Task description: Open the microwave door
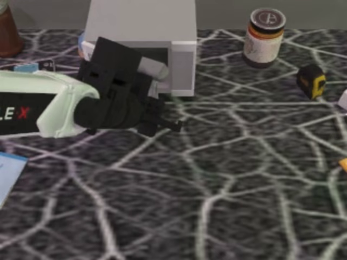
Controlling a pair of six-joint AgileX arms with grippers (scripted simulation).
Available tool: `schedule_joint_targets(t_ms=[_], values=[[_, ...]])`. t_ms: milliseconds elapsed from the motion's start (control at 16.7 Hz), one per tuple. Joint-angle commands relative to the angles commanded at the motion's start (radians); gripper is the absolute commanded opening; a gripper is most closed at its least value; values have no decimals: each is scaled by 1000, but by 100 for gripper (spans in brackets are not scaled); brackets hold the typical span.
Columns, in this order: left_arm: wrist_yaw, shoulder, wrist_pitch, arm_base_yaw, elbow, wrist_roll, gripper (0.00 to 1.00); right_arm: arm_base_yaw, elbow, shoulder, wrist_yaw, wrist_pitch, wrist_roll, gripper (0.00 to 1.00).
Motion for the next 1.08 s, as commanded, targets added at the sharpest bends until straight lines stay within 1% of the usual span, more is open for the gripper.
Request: schedule_joint_targets(t_ms=[660, 780, 1080], values=[[0, 0, 0, 0, 0, 0, 0, 0, 0, 0, 0, 0, 0, 100], [10, 1, -1, -6, 0, -3, 0, 0, 0, 0, 0, 0, 0, 100], [39, -20, 4, 18, -25, 44, 0, 0, 0, 0, 0, 0, 0, 100]])
